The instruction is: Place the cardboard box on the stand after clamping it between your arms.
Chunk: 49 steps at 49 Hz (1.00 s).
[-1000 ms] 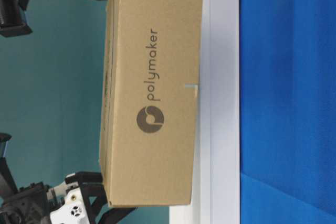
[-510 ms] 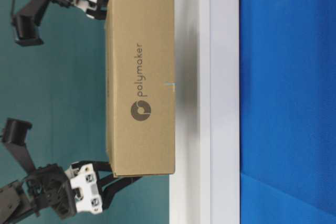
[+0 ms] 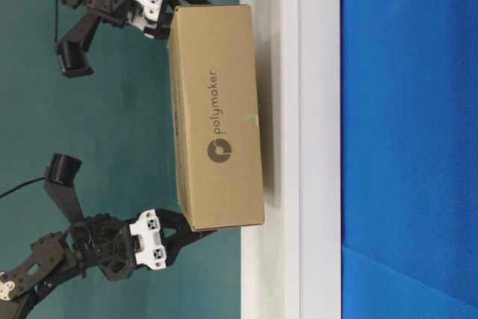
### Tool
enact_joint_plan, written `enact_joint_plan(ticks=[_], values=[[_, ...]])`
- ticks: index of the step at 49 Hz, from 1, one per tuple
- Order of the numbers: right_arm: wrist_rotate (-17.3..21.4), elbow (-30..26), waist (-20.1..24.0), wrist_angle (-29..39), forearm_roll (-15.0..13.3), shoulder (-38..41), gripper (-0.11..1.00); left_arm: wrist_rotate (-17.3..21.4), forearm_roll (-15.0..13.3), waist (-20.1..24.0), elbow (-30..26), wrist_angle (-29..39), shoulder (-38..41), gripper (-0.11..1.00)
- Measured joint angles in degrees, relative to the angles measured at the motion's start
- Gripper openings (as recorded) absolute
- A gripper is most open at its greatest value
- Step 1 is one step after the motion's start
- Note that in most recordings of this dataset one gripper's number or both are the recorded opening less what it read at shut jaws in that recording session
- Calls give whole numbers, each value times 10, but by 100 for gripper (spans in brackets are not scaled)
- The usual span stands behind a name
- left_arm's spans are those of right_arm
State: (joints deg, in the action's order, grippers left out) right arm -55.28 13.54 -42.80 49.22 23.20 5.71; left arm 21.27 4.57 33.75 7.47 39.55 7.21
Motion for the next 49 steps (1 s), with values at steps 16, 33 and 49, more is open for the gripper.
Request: enact_joint_plan(ticks=[16, 33, 49], values=[[-11, -2, -7, -13, 22, 41, 99, -1, 0, 14, 0, 0, 5, 85], [-33, 4, -7, -46, 29, 54, 99, -1, -1, 19, 73, -28, -19, 85], [-33, 24, -28, -63, 54, 49, 99, 4, -5, 18, 121, -89, -44, 85]])
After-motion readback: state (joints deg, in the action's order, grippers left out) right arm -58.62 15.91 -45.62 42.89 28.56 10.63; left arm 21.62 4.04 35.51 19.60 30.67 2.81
